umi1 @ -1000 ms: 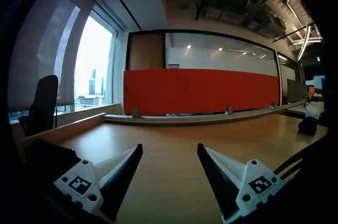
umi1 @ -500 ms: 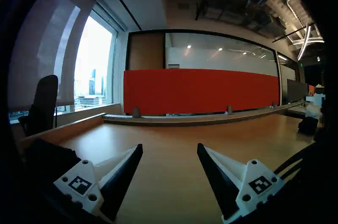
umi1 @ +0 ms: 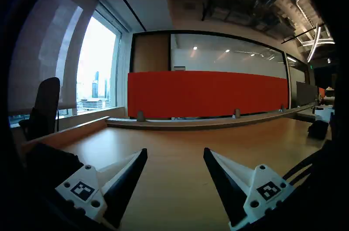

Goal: Fold towel

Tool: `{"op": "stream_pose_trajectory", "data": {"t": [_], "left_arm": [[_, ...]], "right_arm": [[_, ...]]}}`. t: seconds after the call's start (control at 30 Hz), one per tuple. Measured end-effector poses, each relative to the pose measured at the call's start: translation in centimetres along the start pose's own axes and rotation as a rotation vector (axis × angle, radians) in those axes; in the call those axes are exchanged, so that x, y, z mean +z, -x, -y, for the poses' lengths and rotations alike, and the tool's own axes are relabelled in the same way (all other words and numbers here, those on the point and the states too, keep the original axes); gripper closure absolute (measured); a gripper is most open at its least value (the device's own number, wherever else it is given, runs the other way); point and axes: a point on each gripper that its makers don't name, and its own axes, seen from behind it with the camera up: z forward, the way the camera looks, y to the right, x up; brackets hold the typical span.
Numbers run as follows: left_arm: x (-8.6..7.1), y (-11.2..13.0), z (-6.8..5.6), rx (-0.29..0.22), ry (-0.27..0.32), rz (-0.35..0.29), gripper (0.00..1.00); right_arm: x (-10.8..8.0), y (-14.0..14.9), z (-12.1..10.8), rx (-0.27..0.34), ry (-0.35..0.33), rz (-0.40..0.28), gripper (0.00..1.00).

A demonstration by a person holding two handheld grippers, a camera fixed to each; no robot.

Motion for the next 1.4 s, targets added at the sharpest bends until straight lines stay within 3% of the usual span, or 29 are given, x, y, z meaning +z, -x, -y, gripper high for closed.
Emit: {"op": "stream_pose_trajectory", "data": {"t": [0.5, 0.9, 1.4], "left_arm": [[0.0, 0.0, 0.0, 0.0, 0.0, 0.0, 0.04], [0.1, 0.1, -0.1, 0.0, 0.0, 0.0, 0.04], [0.1, 0.2, 0.0, 0.0, 0.0, -0.001, 0.04]], "right_arm": [[-0.2, 1.3, -0.2, 0.034, -0.004, 0.003, 0.0], [-0.4, 1.6, 1.2, -0.024, -0.031, 0.0, 0.0], [-0.3, 1.6, 1.7, -0.026, -0.044, 0.002, 0.0]]}}
